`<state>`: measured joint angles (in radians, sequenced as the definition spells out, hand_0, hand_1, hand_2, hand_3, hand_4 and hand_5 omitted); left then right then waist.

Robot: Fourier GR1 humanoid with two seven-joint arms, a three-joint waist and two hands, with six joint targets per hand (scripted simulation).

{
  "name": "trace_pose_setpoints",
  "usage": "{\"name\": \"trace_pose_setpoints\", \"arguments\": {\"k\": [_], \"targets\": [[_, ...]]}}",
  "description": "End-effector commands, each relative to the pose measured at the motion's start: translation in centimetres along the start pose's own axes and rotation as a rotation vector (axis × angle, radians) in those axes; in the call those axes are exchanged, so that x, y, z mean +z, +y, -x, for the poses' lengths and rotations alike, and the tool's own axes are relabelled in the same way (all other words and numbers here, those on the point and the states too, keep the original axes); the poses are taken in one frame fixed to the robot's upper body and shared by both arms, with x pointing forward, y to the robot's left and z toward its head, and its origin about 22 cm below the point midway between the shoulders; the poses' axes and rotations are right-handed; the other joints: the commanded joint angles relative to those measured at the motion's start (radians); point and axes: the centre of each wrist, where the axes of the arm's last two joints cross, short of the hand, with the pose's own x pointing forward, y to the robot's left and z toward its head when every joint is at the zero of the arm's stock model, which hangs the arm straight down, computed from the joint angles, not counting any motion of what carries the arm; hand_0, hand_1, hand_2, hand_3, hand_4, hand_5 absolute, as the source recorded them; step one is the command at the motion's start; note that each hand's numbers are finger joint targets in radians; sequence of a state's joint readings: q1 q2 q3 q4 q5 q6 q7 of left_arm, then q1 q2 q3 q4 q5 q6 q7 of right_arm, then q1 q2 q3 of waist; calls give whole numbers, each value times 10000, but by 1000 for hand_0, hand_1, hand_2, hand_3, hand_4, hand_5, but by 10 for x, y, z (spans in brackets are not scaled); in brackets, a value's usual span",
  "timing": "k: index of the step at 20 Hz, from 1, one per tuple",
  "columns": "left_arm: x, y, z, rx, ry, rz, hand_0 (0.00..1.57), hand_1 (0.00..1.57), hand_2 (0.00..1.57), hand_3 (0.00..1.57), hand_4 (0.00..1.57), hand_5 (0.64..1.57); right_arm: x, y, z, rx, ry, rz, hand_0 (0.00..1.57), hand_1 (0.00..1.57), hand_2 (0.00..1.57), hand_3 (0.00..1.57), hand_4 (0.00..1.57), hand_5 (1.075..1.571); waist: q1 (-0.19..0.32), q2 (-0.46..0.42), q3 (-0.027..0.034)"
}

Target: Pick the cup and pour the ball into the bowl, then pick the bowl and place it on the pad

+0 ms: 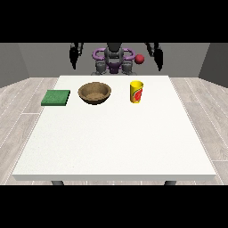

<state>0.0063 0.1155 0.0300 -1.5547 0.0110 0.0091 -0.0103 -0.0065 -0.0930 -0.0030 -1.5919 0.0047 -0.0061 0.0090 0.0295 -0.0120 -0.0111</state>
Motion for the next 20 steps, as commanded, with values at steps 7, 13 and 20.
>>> {"name": "trace_pose_setpoints", "arguments": {"k": [7,13,20], "targets": [[20,-31,-14,2588,-306,703,0,0,0,0,0,1524,34,-7,19,-1664,694,822,0,0,0,0,0,1568,-143,-2964,128],[32,-73,-40,2637,-1595,852,0,0,0,0,0,1511,14,-36,-16,-1270,-654,830,0,0,0,0,0,1567,-155,-1715,111],[-2,-60,-50,1266,-3428,951,0,0,0,0,0,1402,-12,-9,-24,-1286,-2019,156,0,0,0,0,0,1563,-349,265,110]]}}
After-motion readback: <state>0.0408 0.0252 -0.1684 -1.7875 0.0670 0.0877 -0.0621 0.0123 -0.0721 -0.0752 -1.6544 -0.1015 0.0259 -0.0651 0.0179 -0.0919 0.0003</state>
